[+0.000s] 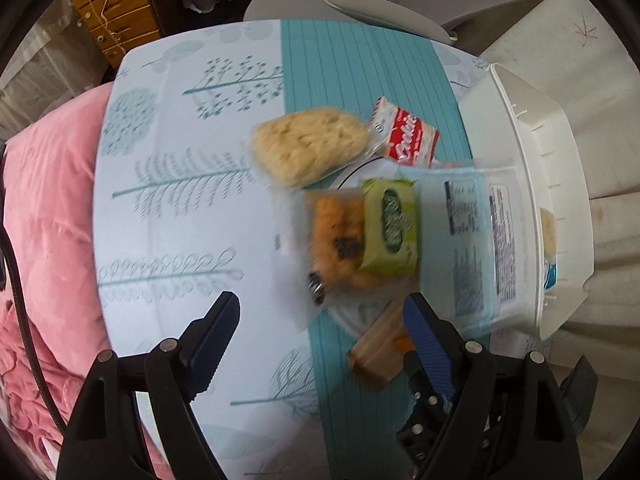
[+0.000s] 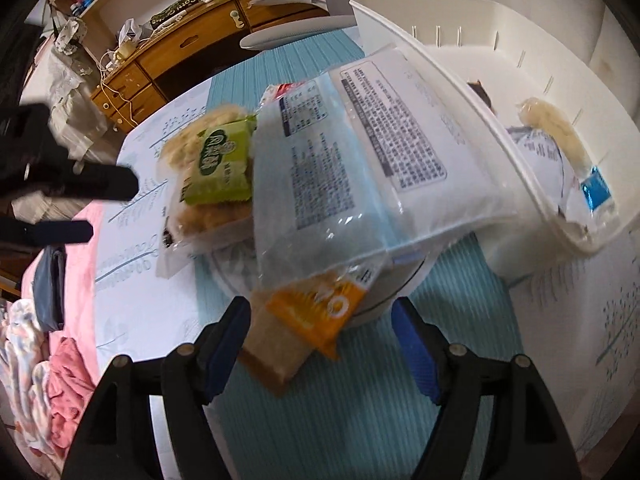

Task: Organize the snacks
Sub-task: 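Move both open tools back to the snack pile, then grasp the green packet with left tool while right tool grasps the orange OATS bar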

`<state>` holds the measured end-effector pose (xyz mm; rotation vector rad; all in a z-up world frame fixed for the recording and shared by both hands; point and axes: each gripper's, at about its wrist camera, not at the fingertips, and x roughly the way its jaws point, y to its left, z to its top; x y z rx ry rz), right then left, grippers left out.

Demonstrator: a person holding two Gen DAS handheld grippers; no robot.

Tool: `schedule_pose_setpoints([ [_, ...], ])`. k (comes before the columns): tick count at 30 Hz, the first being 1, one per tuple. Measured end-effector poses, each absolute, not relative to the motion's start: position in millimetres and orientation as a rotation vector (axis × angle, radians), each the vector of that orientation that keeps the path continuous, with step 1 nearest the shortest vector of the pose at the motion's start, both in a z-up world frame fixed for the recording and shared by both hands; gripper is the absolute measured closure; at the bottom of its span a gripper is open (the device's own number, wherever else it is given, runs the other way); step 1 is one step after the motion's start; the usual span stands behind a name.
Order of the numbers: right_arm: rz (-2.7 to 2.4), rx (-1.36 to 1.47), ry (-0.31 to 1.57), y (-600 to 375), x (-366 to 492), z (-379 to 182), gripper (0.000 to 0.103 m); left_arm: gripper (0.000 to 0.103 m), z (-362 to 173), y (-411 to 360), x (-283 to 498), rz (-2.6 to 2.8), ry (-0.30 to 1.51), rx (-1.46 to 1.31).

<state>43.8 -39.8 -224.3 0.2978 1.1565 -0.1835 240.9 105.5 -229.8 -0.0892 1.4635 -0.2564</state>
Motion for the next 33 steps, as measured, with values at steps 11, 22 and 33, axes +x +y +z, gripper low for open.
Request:
schedule_pose_setpoints([
  [11, -0.083, 0.142, 1.124, -36, 62, -230, 0.030, 0.020, -253, 58, 272, -0.273, 1.457, -0.057],
  [22, 0.019, 0.027, 1.158, -28, 63, -241, 0.042, 0.041, -268, 47, 284, -0.239, 1.465, -0.066],
  [33, 0.036, 0.062, 1.189, -48, 54, -235, 0.055, 0.069, -264, 51, 275, -0.304, 1.437, -0.169],
])
